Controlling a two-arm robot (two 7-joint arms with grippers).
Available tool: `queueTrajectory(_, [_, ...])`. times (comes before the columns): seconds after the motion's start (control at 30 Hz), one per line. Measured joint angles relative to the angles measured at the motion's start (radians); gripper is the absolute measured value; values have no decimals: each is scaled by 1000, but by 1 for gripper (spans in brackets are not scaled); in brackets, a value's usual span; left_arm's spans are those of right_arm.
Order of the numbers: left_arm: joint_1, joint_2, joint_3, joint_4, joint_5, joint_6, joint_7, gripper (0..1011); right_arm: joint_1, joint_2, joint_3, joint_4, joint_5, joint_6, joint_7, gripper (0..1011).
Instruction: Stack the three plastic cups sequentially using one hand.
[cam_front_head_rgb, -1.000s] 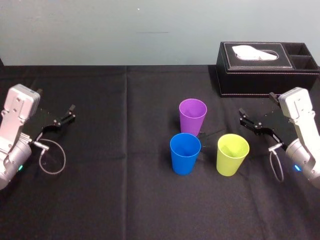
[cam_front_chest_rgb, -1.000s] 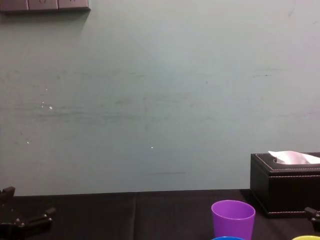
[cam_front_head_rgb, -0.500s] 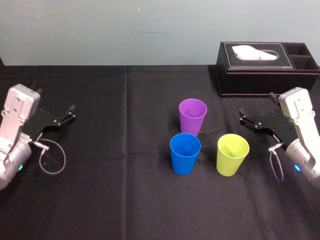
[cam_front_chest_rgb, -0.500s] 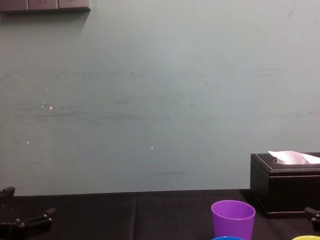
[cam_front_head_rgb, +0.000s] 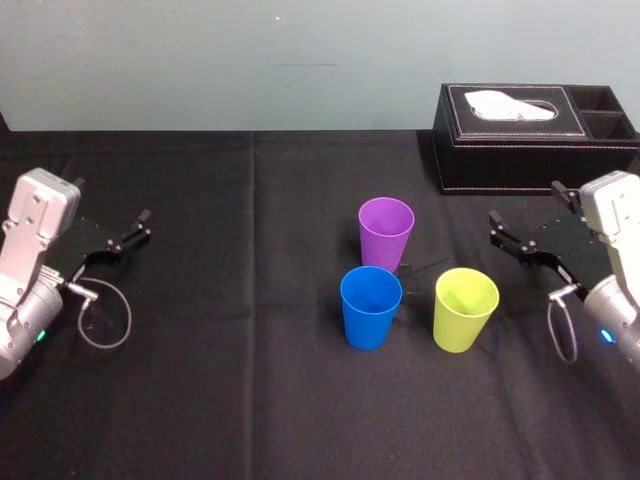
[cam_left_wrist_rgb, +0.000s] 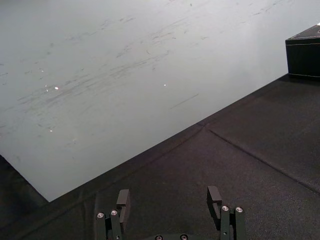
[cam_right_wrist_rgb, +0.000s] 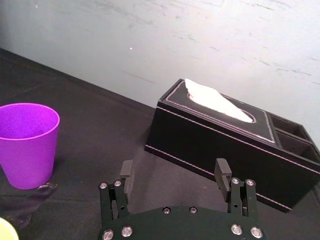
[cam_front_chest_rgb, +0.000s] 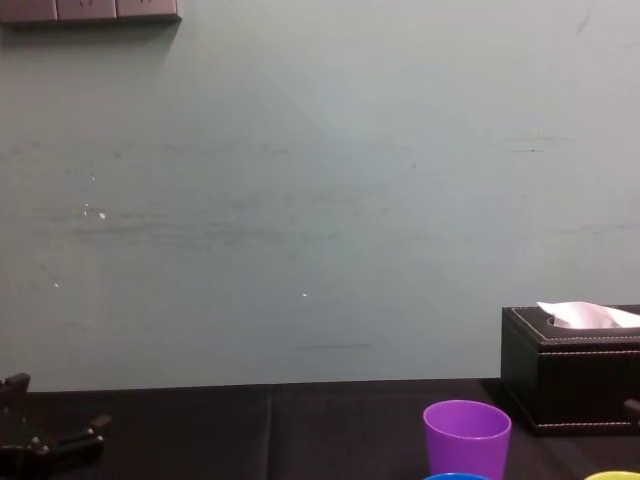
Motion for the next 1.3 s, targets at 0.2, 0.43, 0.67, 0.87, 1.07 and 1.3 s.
queueTrajectory(0.2, [0,0,0,0,0,0,0,1011,-71,29,48,-76,34,10,10,1000])
queueTrajectory(0.43, [0,0,0,0,0,0,0,1011,-221,106,120,-208,71,66,16,1000])
queueTrajectory(0.67, [0,0,0,0,0,0,0,1011,-359,157,183,-295,98,84,20,1000])
queueTrajectory(0.87, [0,0,0,0,0,0,0,1011,-478,182,229,-355,117,69,38,1000])
queueTrajectory(1.07, [0,0,0,0,0,0,0,1011,-537,183,239,-384,119,42,65,1000])
queueTrajectory(1.3, [0,0,0,0,0,0,0,1011,-562,158,229,-387,123,-7,114,1000])
